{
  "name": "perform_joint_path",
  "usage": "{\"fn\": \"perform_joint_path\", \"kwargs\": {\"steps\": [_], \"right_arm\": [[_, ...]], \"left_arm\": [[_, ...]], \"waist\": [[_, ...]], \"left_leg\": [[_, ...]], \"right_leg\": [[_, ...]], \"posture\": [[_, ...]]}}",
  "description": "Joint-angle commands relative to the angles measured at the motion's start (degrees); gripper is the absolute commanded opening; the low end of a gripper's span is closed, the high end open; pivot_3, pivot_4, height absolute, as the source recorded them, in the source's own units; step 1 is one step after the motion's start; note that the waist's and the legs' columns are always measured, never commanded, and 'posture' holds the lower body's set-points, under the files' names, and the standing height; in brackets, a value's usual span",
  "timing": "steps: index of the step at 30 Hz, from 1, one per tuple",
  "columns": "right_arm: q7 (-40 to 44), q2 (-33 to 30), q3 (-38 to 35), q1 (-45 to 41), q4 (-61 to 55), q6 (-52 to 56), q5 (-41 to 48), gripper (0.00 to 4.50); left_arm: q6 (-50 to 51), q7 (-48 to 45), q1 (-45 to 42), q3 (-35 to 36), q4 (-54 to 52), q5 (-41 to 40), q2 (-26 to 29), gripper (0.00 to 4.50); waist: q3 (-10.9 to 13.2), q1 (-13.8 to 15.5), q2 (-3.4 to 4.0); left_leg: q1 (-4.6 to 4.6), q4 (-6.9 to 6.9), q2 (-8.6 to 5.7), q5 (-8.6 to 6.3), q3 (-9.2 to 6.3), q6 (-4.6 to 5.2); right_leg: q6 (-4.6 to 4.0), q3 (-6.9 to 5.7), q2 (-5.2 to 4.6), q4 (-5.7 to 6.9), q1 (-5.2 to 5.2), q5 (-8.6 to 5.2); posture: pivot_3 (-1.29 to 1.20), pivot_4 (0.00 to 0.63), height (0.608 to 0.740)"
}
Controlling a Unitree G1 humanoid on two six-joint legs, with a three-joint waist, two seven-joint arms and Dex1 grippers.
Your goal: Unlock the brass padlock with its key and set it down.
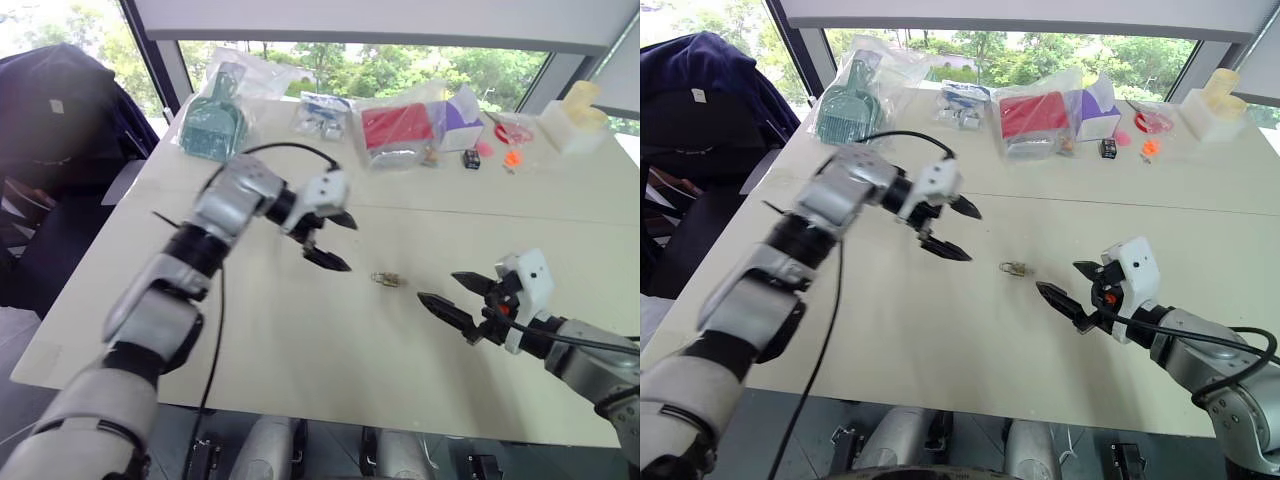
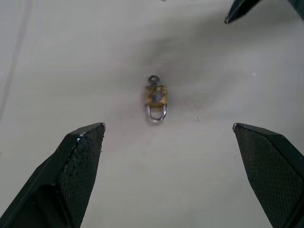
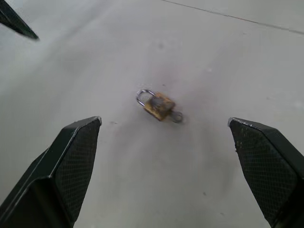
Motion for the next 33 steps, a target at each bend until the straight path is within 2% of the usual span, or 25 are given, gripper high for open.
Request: {"fn": "perform_joint_path", "kwargs": {"steps": [1,8,12,17,20,24,25,27,30,33], "right_arm": [[-2.9,1.9,-2.9,2.4,-4.6,-1.5,0.0,4.44],[-7.6,5.9,-4.2,8.4,-10.2,-2.1,0.4,4.44],[-9.1,7.3,-4.3,10.0,-11.4,-2.9,0.3,4.44],[-10.2,7.6,-3.5,9.8,-11.1,-3.4,0.1,4.44],[-10.3,7.1,-3.6,9.2,-10.5,-3.3,0.4,4.5],[-10.1,6.8,-3.0,7.9,-9.8,-2.6,1.7,4.5],[-10.2,6.9,-2.8,7.5,-9.5,-2.3,2.2,4.5],[-10.4,6.5,-2.2,6.6,-9.0,-1.3,3.4,4.5],[-10.6,6.1,-1.9,5.5,-8.1,-0.1,5.0,4.5],[-11.3,6.2,-3.7,3.3,-7.5,0.3,11.0,4.5]], "left_arm": [[-6.2,2.6,-3.1,-1.8,11.0,5.5,-5.6,4.5],[-8.3,14.8,-7.4,-2.3,26.0,14.6,-16.2,4.5],[-7.5,17.4,-7.7,-1.8,28.4,17.6,-17.8,4.5],[-7.4,16.1,-7.0,-1.8,29.1,19.9,-18.0,4.5],[-7.4,15.3,-6.3,-1.4,29.0,20.6,-18.0,3.7],[-6.6,14.6,-5.0,-0.7,29.1,20.9,-18.0,1.94],[-6.6,14.8,-4.6,-0.7,29.1,21.1,-17.9,1.35],[-6.9,15.5,-4.0,0.0,28.8,20.8,-17.6,0.68],[-8.5,17.5,-3.9,2.5,27.7,19.4,-16.6,0.7],[-13.1,17.6,-4.0,7.3,24.2,15.9,-14.4,0.7]], "waist": [[0.0,-0.1,-0.01],[0.0,0.1,-0.07],[-0.1,0.1,-0.09],[-0.2,0.1,-0.21],[-0.2,0.1,-0.22],[-0.3,0.1,-0.26],[-0.3,0.0,-0.26],[-0.3,0.0,-0.32],[-0.4,0.0,-0.35],[-0.4,-0.2,-0.36]], "left_leg": [[-0.06,0.0,0.01,0.0,0.01,0.0],[-0.4,0.12,0.07,0.01,-0.03,0.02],[-0.38,0.25,0.07,0.07,-0.04,0.14],[-0.32,0.28,0.07,0.08,-0.04,0.14],[-0.3,0.28,0.07,0.08,-0.04,0.14],[-0.15,0.28,0.07,0.08,-0.04,0.14],[-0.08,0.28,0.07,0.08,-0.04,0.14],[0.18,0.25,0.08,0.07,-0.05,0.14],[0.24,0.24,0.09,0.07,-0.08,0.14],[0.21,0.24,0.09,0.07,-0.08,0.14]], "right_leg": [[0.0,0.0,0.0,0.02,-0.07,0.0],[0.25,0.0,0.02,0.04,-0.39,0.15],[0.25,0.0,-0.04,-0.07,-0.26,0.15],[0.26,0.0,-0.07,-0.06,-0.18,0.16],[0.25,0.0,-0.06,-0.06,-0.16,0.16],[0.21,0.0,-0.08,-0.07,-0.02,0.13],[0.15,0.0,-0.08,-0.08,-0.02,0.1],[0.11,0.0,-0.09,-0.13,0.08,0.07],[0.1,0.0,-0.11,-0.15,0.15,0.06],[0.1,0.02,-0.13,-0.12,0.14,0.08]], "posture": [[0.0,0.15,0.737],[0.0,0.15,0.737],[0.0,0.15,0.737],[0.0,0.15,0.737],[0.0,0.15,0.737],[0.0,0.15,0.737],[0.0,0.15,0.737],[0.0,0.15,0.737],[0.0,0.15,0.737],[0.0,0.15,0.737]]}}
